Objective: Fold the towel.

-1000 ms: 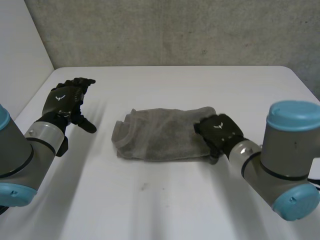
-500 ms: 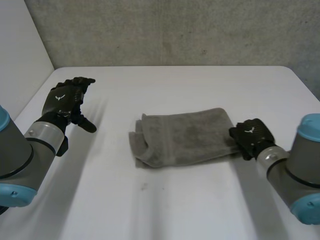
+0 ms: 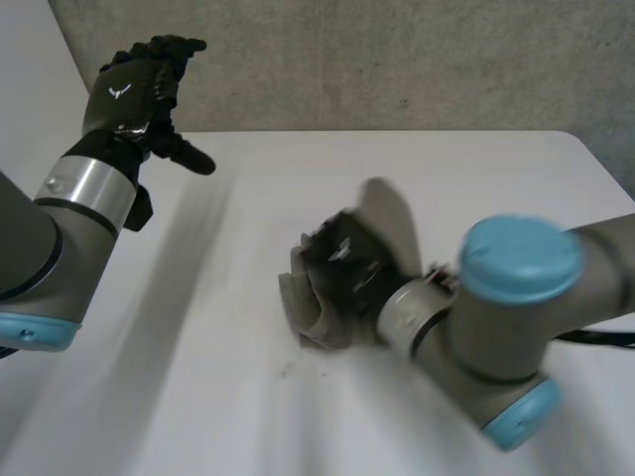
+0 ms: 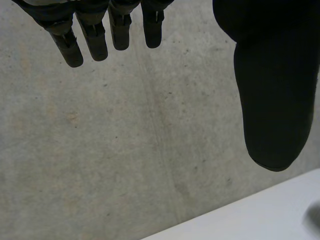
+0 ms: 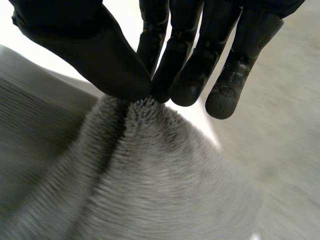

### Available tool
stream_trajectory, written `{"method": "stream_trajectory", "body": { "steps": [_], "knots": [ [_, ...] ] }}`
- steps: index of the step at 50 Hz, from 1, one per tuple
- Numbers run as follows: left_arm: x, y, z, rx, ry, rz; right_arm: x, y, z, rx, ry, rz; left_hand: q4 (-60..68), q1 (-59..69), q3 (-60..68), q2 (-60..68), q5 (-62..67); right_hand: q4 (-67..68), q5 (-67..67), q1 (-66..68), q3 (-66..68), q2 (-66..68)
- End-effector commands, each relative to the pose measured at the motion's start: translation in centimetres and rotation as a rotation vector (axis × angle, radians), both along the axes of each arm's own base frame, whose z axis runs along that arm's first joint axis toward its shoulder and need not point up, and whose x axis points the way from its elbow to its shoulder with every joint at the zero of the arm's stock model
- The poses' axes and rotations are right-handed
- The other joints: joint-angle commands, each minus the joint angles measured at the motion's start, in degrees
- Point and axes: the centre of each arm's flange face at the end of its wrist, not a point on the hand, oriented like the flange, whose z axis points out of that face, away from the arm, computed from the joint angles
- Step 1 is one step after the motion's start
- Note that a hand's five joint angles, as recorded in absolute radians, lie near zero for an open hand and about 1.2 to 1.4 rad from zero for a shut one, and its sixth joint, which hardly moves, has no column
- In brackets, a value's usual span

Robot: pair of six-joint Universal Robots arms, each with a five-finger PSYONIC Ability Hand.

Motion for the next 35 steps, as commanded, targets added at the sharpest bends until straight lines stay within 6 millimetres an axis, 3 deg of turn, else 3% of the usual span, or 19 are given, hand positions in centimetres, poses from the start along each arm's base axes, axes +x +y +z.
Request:
{"method": "stream_trajectory", "body": {
  "steps": [1, 4, 6, 7, 9, 10, 12, 14, 15, 18, 20, 22, 23, 25, 26, 28, 32, 35],
  "knots": [
    [-1.6, 0.3, -1.9, 0.091, 0.033, -0.037, 0.1, 3.1, -3.1, 0.093, 0.048, 0.088, 0.75, 0.10, 0.76, 0.72, -1.77, 3.48, 2.90, 5.16, 3.81, 3.51],
    [-2.1, 0.4, -2.9, 0.118, 0.024, -0.049, -0.4, 3.3, -2.1, 0.080, 0.022, 0.081, 1.08, 0.43, 1.09, 1.05, -1.44, 3.48, 2.90, 5.16, 3.81, 3.51],
    [-2.4, 0.4, -3.4, 0.129, 0.021, -0.055, -1.6, 2.7, -0.5, 0.063, -0.053, 0.034, 1.08, 0.43, 1.09, 1.05, -1.44, -44.17, -44.75, -42.49, -43.84, -44.14],
    [-2.7, 0.3, -3.7, 0.135, 0.018, -0.061, -1.6, 2.7, -0.5, 0.063, -0.053, 0.034, 1.08, 0.43, 1.09, 1.05, -1.44, -44.40, -44.98, -42.72, -44.07, -44.37],
    [-3.1, 0.3, -4.0, 0.142, 0.018, -0.069, -3.7, 0.5, 1.6, 0.040, -0.152, -0.070, 1.58, 0.93, 1.59, 1.55, -0.94, -60.83, -61.41, -59.16, -60.51, -60.80],
    [-3.4, 0.3, -4.2, 0.147, 0.018, -0.071, -3.7, 0.5, 1.6, 0.040, -0.153, -0.071, 2.25, 1.60, 2.26, 2.22, -0.27, -60.88, -61.47, -59.21, -60.56, -60.85],
    [-3.7, 0.3, -4.5, 0.155, 0.017, -0.074, -5.9, -1.5, 4.1, 0.040, -0.262, -0.171, 2.43, 1.78, 2.44, 2.40, -0.09, -66.52, -67.10, -64.84, -66.19, -66.49],
    [-4.4, 0.4, -5.2, 0.172, 0.012, -0.086, -6.8, -2.4, 5.2, 0.058, -0.319, -0.219, 2.77, 2.12, 2.78, 2.73, 0.25, -66.52, -67.10, -64.84, -66.19, -66.49],
    [-5.1, 0.8, -6.0, 0.192, 0.003, -0.100, -7.9, -3.6, 5.6, 0.095, -0.374, -0.274, 2.93, 2.28, 2.94, 2.90, 0.41, -66.52, -67.10, -64.84, -66.19, -66.49],
    [-6.7, 1.8, -8.0, 0.248, -0.031, -0.143, -8.6, -4.6, 5.7, 0.137, -0.420, -0.311, 2.93, 2.28, 2.94, 2.90, 0.41, -66.52, -67.10, -64.84, -66.19, -66.49],
    [-7.5, 2.4, -9.1, 0.277, -0.050, -0.166, -9.3, -5.7, 5.4, 0.221, -0.467, -0.351, 2.93, 2.28, 2.94, 2.90, 0.41, -66.52, -67.10, -64.84, -66.19, -66.49],
    [-8.9, 3.7, -11.4, 0.340, -0.093, -0.207, -9.2, -6.1, 4.7, 0.266, -0.462, -0.364, 2.93, 2.28, 2.94, 2.90, 0.41, -66.52, -67.10, -64.84, -66.19, -66.49],
    [-8.9, 3.7, -11.4, 0.340, -0.093, -0.207, -9.0, -6.5, 3.7, 0.310, -0.435, -0.376, 2.93, 2.28, 2.94, 2.90, 0.41, -66.52, -67.10, -64.84, -66.19, -66.49],
    [-9.9, 5.1, -13.8, 0.394, -0.136, -0.241, -8.8, -7.0, 2.6, 0.358, -0.404, -0.392, 2.93, 2.28, 2.94, 2.90, 0.41, -66.52, -67.10, -64.84, -66.19, -66.49],
    [-10.0, 5.1, -13.8, 0.394, -0.136, -0.241, -8.6, -7.4, 1.5, 0.406, -0.376, -0.405, 2.93, 2.28, 2.94, 2.90, 0.41, -66.52, -67.10, -64.84, -66.19, -66.49],
    [-10.4, 5.8, -16.2, 0.440, -0.178, -0.251, -8.4, -7.8, 0.3, 0.452, -0.348, -0.419, 2.93, 2.28, 2.94, 2.90, 0.41, -66.52, -67.10, -64.84, -66.19, -66.49],
    [-10.1, 6.0, -18.4, 0.485, -0.212, -0.227, -8.1, -8.3, -3.2, 0.557, -0.276, -0.444, 2.93, 2.28, 2.94, 2.90, 0.41, -66.52, -67.10, -64.84, -66.19, -66.49],
    [-9.7, 5.9, -19.2, 0.501, -0.225, -0.194, -8.0, -8.5, -4.2, 0.573, -0.260, -0.443, 2.93, 2.28, 2.94, 2.90, 0.41, -66.52, -67.10, -64.84, -66.19, -66.49]
  ]
}}
